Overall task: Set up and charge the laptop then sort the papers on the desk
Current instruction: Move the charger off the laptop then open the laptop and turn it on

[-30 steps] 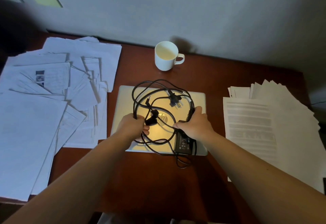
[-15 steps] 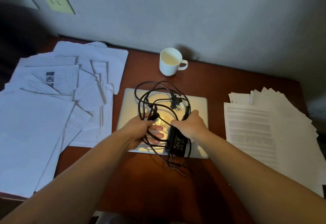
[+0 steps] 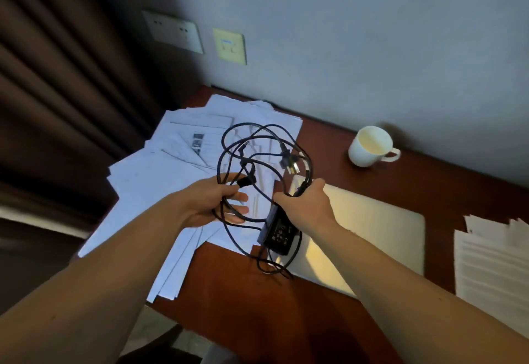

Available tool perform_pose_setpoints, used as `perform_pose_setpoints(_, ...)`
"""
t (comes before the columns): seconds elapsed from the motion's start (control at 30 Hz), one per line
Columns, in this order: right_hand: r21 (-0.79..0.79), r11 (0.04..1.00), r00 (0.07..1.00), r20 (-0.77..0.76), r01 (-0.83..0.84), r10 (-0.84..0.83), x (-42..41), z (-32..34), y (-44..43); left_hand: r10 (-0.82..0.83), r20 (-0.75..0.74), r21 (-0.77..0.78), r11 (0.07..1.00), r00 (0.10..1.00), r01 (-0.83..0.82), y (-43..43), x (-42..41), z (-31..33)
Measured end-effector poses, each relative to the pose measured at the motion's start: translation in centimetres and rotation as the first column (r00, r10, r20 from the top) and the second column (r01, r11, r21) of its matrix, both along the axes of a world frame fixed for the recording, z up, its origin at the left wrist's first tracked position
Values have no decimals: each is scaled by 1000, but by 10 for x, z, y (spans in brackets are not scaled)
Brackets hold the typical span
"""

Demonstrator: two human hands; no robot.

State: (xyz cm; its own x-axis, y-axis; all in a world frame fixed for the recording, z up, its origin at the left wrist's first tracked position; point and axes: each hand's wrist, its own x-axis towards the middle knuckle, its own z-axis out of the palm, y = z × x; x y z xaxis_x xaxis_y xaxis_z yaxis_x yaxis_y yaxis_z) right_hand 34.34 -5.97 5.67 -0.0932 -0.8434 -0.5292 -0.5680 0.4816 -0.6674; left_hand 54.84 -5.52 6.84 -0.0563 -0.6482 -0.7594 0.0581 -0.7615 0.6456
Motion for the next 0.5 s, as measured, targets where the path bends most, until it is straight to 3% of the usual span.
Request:
perform_pose_setpoints(0.33,103,987,986,-129,123,-109,98,-62,-30,-153,177,116,984,972,133,-51,72,-61)
perform_pose_setpoints(0.4,97,988,982,-151,125,-109,105,-70,-33,-249,370,82,968,895,235,-58,74,-74)
perform_pose_setpoints(0.5,78,991,980,-175,109,-94,108,-77,-34,-299,713,77,933,634,353,-64,70,-81)
